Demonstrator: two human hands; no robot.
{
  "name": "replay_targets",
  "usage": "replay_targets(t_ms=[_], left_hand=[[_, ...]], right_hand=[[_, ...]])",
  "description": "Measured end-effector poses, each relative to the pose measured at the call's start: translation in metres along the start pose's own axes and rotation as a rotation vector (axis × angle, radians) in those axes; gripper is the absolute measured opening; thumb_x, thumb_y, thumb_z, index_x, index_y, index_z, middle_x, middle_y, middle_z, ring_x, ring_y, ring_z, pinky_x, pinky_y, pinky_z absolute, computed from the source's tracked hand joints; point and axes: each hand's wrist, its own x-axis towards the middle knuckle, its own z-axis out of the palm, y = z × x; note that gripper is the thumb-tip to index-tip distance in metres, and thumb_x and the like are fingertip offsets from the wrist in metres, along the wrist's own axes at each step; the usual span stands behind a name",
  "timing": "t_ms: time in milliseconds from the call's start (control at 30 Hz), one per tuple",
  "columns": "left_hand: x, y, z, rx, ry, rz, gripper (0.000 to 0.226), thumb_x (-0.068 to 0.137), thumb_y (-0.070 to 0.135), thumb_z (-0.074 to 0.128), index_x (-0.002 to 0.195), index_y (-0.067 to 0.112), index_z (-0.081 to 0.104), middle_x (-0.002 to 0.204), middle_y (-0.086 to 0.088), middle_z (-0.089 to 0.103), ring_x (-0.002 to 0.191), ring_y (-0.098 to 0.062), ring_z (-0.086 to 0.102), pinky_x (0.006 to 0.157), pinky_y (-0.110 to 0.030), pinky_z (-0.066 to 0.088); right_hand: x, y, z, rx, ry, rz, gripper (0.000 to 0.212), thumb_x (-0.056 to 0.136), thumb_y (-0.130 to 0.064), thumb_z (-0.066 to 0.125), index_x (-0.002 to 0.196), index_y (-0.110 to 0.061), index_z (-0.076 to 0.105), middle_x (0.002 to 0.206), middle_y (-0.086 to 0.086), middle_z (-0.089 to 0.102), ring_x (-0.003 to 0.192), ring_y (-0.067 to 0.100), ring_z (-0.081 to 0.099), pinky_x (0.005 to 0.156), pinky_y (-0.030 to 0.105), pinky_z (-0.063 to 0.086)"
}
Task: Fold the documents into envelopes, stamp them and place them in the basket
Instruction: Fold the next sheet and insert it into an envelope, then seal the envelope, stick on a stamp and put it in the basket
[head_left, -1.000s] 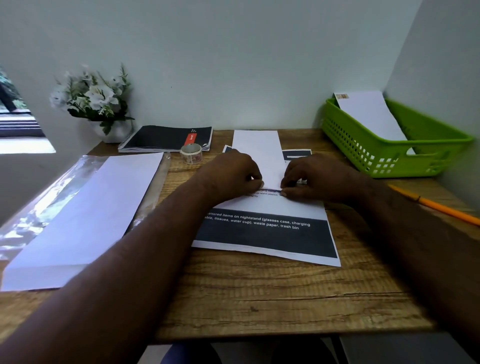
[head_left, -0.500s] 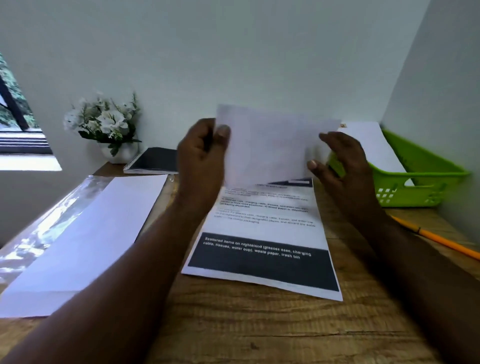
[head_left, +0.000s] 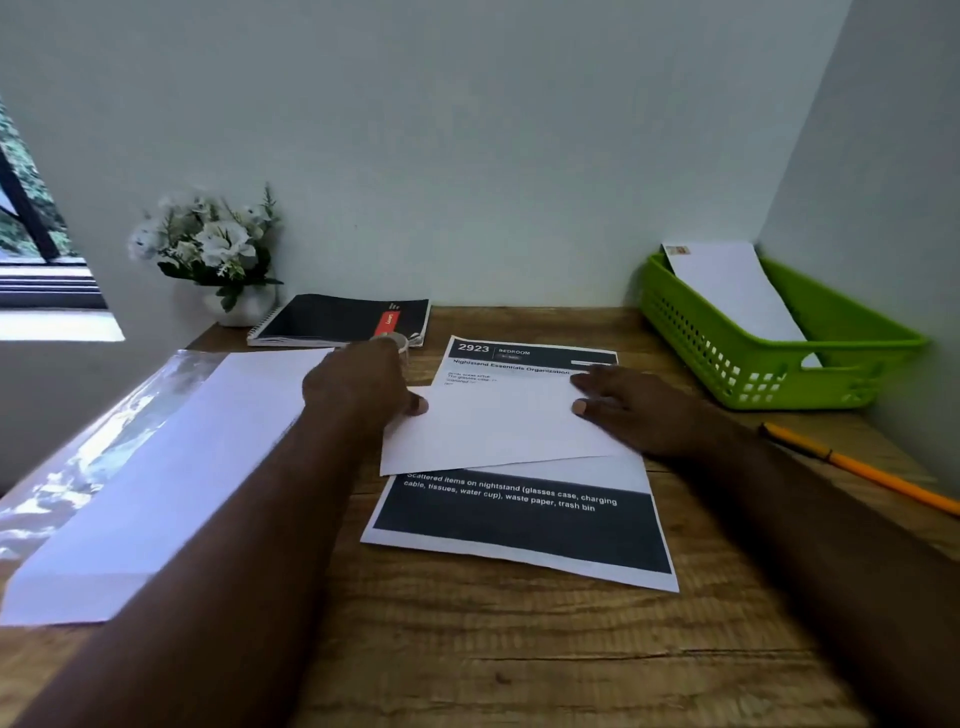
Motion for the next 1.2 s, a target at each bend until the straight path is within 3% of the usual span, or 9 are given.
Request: replay_targets(t_ms=[67, 133, 233, 333, 500, 733, 1000, 1100, 1200], left_hand=[[-0.005, 0.011, 0.0, 0.023, 0.16, 0.09, 0.049, 0.077, 0.044, 0.073, 0.119, 0.026, 0.055, 0.122, -0.007, 0.059, 0.112, -0.031, 0.055, 0.089, -0.041, 0.047], [-0.012, 0.031, 0.011, -0.051, 0.246, 0.252, 0.042, 0.089, 0.041, 0.06, 0.129, 0.027, 0.054, 0.132, -0.007, 0.053, 0.121, -0.03, 0.048, 0.096, -0.04, 0.043], [-0.019, 0.059, 0.037, -0.008, 0.045, 0.347, 0.049, 0.097, 0.052, 0.035, 0.143, 0.037, 0.037, 0.154, -0.001, 0.032, 0.14, -0.027, 0.029, 0.112, -0.052, 0.025], [-0.016, 0.062, 0.053, 0.11, -0.186, 0.284, 0.06, 0.091, 0.07, 0.013, 0.147, 0.05, 0.007, 0.161, 0.006, 0.003, 0.148, -0.028, 0.0, 0.11, -0.067, -0.001], [-0.015, 0.058, 0.056, 0.123, -0.239, 0.25, 0.062, 0.084, 0.079, 0.006, 0.142, 0.059, -0.004, 0.16, 0.011, -0.007, 0.148, -0.024, -0.009, 0.105, -0.072, -0.009], [-0.015, 0.059, 0.051, 0.123, -0.287, 0.23, 0.061, 0.084, 0.079, 0.008, 0.141, 0.061, -0.007, 0.159, 0.013, -0.012, 0.147, -0.027, -0.015, 0.103, -0.074, -0.011], [-0.013, 0.057, 0.052, 0.063, -0.256, 0.246, 0.064, 0.088, 0.075, 0.018, 0.146, 0.052, 0.007, 0.161, 0.011, 0.0, 0.148, -0.026, -0.004, 0.107, -0.072, -0.005], [-0.008, 0.044, 0.044, -0.141, 0.003, 0.258, 0.053, 0.091, 0.057, 0.046, 0.139, 0.035, 0.044, 0.15, 0.003, 0.039, 0.138, -0.024, 0.034, 0.111, -0.057, 0.025], [0.007, 0.021, 0.029, -0.237, 0.334, 0.178, 0.032, 0.088, 0.036, 0.057, 0.118, 0.028, 0.065, 0.123, -0.005, 0.058, 0.117, -0.029, 0.052, 0.095, -0.041, 0.044]], right_hand=[[0.002, -0.002, 0.0, -0.145, -0.005, -0.01, 0.051, 0.097, -0.051, 0.035, 0.142, -0.026, 0.04, 0.155, 0.001, 0.029, 0.144, 0.018, 0.021, 0.116, 0.042, 0.018], [0.002, -0.011, 0.004, -0.163, 0.031, -0.063, 0.057, 0.096, -0.056, 0.03, 0.144, -0.027, 0.036, 0.156, 0.002, 0.026, 0.145, 0.019, 0.018, 0.116, 0.044, 0.018], [0.003, -0.025, 0.01, -0.049, -0.049, -0.078, 0.053, 0.098, -0.049, 0.033, 0.147, -0.028, 0.03, 0.158, -0.001, 0.019, 0.147, 0.019, 0.01, 0.118, 0.039, 0.009], [0.004, -0.028, 0.014, -0.132, -0.126, -0.036, 0.06, 0.094, -0.061, 0.023, 0.149, -0.037, 0.018, 0.159, -0.01, 0.01, 0.148, 0.017, 0.004, 0.117, 0.042, 0.003], [0.003, -0.029, 0.012, -0.219, -0.191, -0.001, 0.088, 0.069, -0.083, 0.006, 0.149, -0.045, 0.004, 0.159, -0.017, -0.001, 0.148, 0.017, -0.001, 0.119, 0.047, 0.0], [0.005, -0.03, 0.011, -0.246, -0.238, 0.056, 0.097, 0.059, -0.09, 0.003, 0.146, -0.05, -0.003, 0.159, -0.015, -0.006, 0.148, 0.021, -0.004, 0.118, 0.052, -0.002], [0.004, -0.032, 0.01, -0.231, -0.24, 0.076, 0.1, 0.057, -0.091, 0.005, 0.147, -0.048, -0.003, 0.159, -0.011, -0.008, 0.147, 0.019, -0.006, 0.117, 0.054, -0.001], [0.005, -0.037, 0.009, -0.183, -0.202, 0.068, 0.098, 0.06, -0.089, 0.006, 0.148, -0.045, 0.007, 0.16, -0.01, -0.001, 0.148, 0.018, -0.002, 0.116, 0.055, 0.0], [0.006, -0.045, 0.005, -0.147, -0.155, 0.026, 0.082, 0.078, -0.079, 0.017, 0.149, -0.037, 0.019, 0.16, -0.006, 0.008, 0.148, 0.018, 0.003, 0.116, 0.055, 0.002]])
